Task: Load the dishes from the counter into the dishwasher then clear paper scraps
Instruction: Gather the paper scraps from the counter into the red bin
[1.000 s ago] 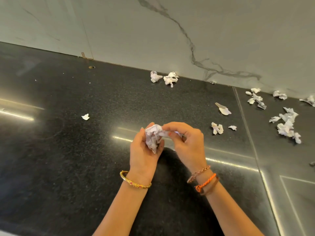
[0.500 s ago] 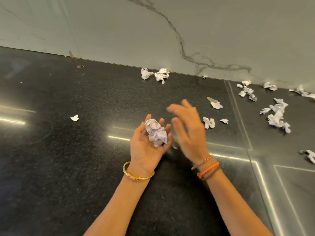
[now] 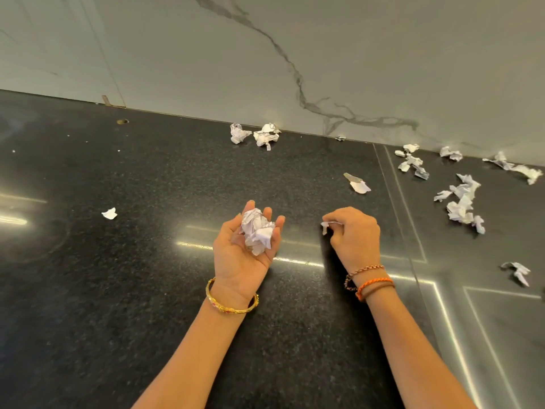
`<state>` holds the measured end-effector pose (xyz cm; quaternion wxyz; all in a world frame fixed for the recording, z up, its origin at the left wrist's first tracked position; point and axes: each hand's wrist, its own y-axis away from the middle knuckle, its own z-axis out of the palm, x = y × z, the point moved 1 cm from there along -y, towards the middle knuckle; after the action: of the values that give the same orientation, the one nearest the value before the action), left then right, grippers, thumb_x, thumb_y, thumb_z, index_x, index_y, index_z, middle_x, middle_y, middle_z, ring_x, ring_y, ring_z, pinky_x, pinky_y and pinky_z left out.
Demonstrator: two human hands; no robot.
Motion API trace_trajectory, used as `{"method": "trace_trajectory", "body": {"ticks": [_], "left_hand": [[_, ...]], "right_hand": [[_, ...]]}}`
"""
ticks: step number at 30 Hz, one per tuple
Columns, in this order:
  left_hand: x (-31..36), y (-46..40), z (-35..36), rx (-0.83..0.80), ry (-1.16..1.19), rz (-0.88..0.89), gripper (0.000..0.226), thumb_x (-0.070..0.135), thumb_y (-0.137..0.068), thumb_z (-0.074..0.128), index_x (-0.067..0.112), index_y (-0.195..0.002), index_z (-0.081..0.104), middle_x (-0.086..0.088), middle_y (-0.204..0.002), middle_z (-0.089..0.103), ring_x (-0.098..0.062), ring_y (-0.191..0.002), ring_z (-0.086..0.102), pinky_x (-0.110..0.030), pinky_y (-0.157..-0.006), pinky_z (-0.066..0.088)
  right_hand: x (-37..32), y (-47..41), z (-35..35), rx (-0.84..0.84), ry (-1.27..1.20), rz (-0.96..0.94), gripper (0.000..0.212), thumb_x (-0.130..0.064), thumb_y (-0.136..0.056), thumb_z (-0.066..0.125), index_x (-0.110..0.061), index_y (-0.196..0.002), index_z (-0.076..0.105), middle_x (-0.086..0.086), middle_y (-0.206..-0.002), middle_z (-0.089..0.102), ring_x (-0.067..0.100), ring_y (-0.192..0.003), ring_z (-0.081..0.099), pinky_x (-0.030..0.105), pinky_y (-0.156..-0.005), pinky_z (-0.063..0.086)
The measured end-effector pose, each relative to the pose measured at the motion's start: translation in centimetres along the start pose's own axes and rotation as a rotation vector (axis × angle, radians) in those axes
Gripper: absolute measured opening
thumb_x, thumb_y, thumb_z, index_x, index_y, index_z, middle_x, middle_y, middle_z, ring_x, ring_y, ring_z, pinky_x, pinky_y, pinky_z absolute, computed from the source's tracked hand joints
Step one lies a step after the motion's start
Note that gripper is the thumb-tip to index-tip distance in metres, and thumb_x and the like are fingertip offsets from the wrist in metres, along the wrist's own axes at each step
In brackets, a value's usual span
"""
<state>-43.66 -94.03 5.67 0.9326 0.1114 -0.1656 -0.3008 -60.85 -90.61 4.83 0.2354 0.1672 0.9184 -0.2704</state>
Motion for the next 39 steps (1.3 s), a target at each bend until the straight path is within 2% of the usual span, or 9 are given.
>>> {"method": "trace_trajectory", "body": {"ticks": [5,11,14,17,23,28,31,34,39], "left_hand": [[0.8,0.2,0.0,-0.002,-0.139,0.036,0.033,0.025,-0.07,0.053,0.015,-0.098,0.068,-0.013,-0.094,0.068,-0.032,-0.079,0.069,-0.036,-0.066,0.057],[2.0,0.5,-0.9,-0.028,-0.112,0.045,0.037,0.03,-0.084,0.043,0.016,-0.114,0.061,-0.006,-0.094,0.067,-0.017,-0.079,0.068,-0.03,-0.072,0.056],[3.1,0.6,-1.1,0.026,-0.069,0.084,0.035,0.036,-0.09,0.04,0.017,-0.112,0.061,-0.009,-0.099,0.065,-0.022,-0.093,0.063,-0.035,-0.086,0.05],[4.7,0.8,-1.1,0.054,-0.093,0.192,0.025,0.031,-0.082,0.049,0.017,-0.099,0.061,-0.004,-0.084,0.062,-0.016,-0.073,0.064,-0.028,-0.069,0.054],[10.7,2.8,-3.2,0.126,0.023,0.379,0.019,0.017,-0.092,0.04,0.018,-0.095,0.059,-0.005,-0.083,0.054,-0.01,-0.051,0.057,-0.013,-0.039,0.045],[14.5,5.5,-5.5,0.054,0.099,0.53,0.023,0.016,-0.069,0.065,0.017,-0.092,0.068,-0.007,-0.082,0.061,-0.008,-0.048,0.055,-0.009,-0.037,0.042],[14.7,5.8,-5.6,0.106,0.118,0.565,0.022,0.021,-0.089,0.042,0.017,-0.097,0.063,-0.006,-0.081,0.059,-0.008,-0.048,0.056,-0.008,-0.034,0.04],[14.5,5.6,-5.5,0.112,0.136,0.566,0.031,0.024,-0.094,0.032,0.016,-0.101,0.061,-0.005,-0.083,0.057,-0.009,-0.051,0.059,-0.01,-0.035,0.043],[14.5,5.4,-5.8,0.066,0.18,0.555,0.032,0.03,-0.091,0.037,0.014,-0.101,0.063,-0.01,-0.085,0.068,-0.021,-0.072,0.07,-0.018,-0.045,0.053]], "right_hand": [[-6.0,0.5,-0.2,0.159,-0.519,-0.131,0.023,-0.001,-0.077,0.065,-0.019,-0.09,0.071,-0.006,-0.086,0.062,0.0,-0.082,0.059,0.012,-0.074,0.048],[-9.2,2.5,3.9,-0.054,-0.318,-0.488,0.026,-0.017,-0.088,0.047,-0.01,-0.101,0.068,0.005,-0.101,0.063,0.008,-0.102,0.051,0.022,-0.089,0.041],[-9.7,2.8,4.9,-0.141,-0.173,-0.509,0.043,-0.043,-0.095,0.029,-0.025,-0.12,0.06,-0.013,-0.123,0.059,0.014,-0.135,0.025,0.038,-0.111,0.008],[-11.8,2.5,4.6,-0.324,-0.465,-0.389,0.045,-0.061,-0.091,0.018,-0.049,-0.127,0.041,-0.038,-0.13,0.041,0.003,-0.142,0.002,0.026,-0.114,-0.01],[-16.7,0.0,6.9,-0.418,-0.936,-0.064,0.029,-0.022,-0.097,0.041,-0.021,-0.121,0.057,-0.005,-0.128,0.057,-0.015,-0.112,0.046,0.0,-0.093,0.031],[-21.2,-1.1,12.7,-0.717,-0.515,-0.422,0.05,0.006,-0.087,0.045,-0.012,-0.134,0.045,0.007,-0.143,0.039,0.02,-0.133,0.035,0.019,-0.107,0.026],[-23.2,-1.0,16.3,-0.871,-0.235,-0.717,0.057,0.003,-0.084,0.047,-0.016,-0.137,0.041,0.009,-0.15,0.028,0.024,-0.138,0.025,0.033,-0.114,0.02],[-23.4,-1.3,17.6,-0.767,-0.065,-0.856,0.026,-0.014,-0.087,0.05,-0.016,-0.111,0.061,0.008,-0.118,0.059,0.031,-0.112,0.052,0.042,-0.095,0.042],[-19.8,-0.9,14.6,-0.533,-0.32,-0.551,0.021,-0.002,-0.086,0.055,-0.011,-0.098,0.07,0.006,-0.097,0.07,0.021,-0.092,0.062,0.024,-0.085,0.042]]}}
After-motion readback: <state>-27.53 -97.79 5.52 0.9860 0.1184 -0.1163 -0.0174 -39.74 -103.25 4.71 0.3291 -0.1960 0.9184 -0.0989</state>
